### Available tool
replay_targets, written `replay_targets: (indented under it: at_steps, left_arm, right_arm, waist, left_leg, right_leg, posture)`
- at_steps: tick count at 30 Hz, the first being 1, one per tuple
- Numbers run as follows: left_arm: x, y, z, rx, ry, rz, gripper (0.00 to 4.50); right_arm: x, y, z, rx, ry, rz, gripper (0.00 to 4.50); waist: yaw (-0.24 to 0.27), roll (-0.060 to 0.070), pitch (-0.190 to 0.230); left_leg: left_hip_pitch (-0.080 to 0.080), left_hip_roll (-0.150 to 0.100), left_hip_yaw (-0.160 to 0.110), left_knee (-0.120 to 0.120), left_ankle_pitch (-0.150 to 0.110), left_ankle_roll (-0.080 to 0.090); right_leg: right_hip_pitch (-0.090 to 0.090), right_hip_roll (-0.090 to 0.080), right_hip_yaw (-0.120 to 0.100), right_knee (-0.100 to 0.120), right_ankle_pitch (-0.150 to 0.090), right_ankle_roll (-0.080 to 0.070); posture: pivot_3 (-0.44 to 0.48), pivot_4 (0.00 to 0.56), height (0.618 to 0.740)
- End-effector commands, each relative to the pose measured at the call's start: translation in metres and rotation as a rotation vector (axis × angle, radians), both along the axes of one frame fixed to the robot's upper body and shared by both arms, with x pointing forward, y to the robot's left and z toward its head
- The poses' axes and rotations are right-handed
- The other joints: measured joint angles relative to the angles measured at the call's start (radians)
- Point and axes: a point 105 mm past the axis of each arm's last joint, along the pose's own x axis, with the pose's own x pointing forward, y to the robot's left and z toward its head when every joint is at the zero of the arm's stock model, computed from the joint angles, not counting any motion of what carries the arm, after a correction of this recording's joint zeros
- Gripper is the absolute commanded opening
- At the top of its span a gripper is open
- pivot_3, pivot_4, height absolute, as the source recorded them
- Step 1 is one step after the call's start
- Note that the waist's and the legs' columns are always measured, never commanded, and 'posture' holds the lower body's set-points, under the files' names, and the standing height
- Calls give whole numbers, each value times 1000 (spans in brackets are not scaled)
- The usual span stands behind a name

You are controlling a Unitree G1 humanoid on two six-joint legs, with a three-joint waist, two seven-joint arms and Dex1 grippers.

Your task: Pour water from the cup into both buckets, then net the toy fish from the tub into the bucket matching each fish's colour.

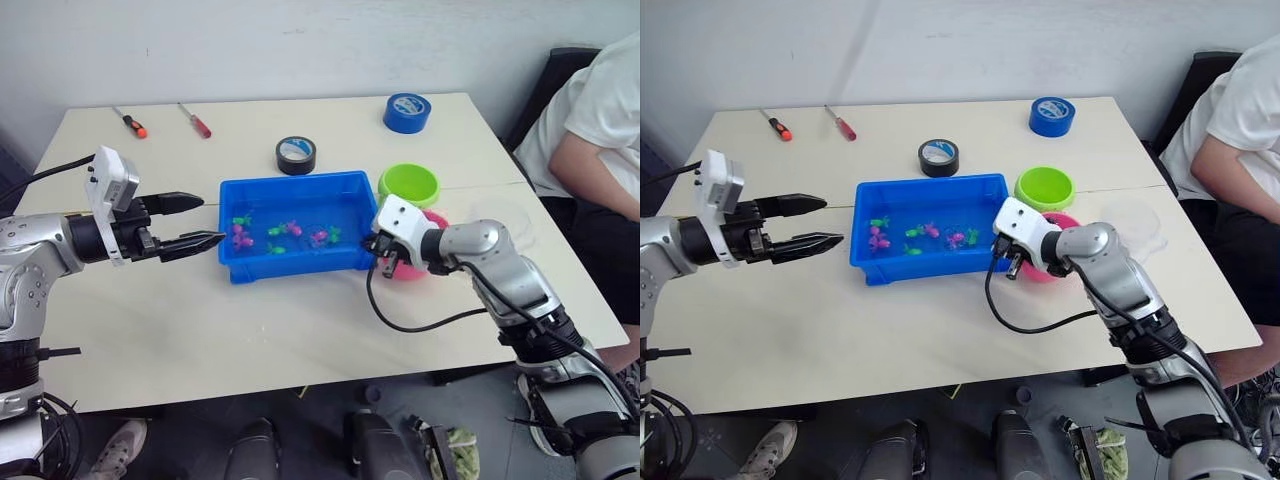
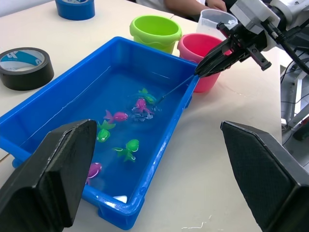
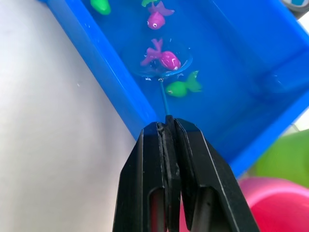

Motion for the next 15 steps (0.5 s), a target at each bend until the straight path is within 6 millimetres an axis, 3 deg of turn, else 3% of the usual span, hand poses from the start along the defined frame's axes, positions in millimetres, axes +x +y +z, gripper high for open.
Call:
replay_targets:
  at_steps: [1,15]
  left_arm:
    - [-5,1,14,-7,-55,-10,4474]
    - [-3,3,12,-24,-54,-47,4474]
  right_arm:
    - [3,-7,26,72,-58,-35,0]
    - [-10,-18,45,230,-17,-80,0]
  waist:
    - [1,0,0]
    - [0,0,0]
  left_leg:
    - [0,0,0,0,0,0]
    - [0,0,0,0,0,0]
  right_leg:
    - [0,0,0,0,0,0]
    - [0,0,0,0,0,0]
  posture:
    - [0,150,731]
    - [0,150,731]
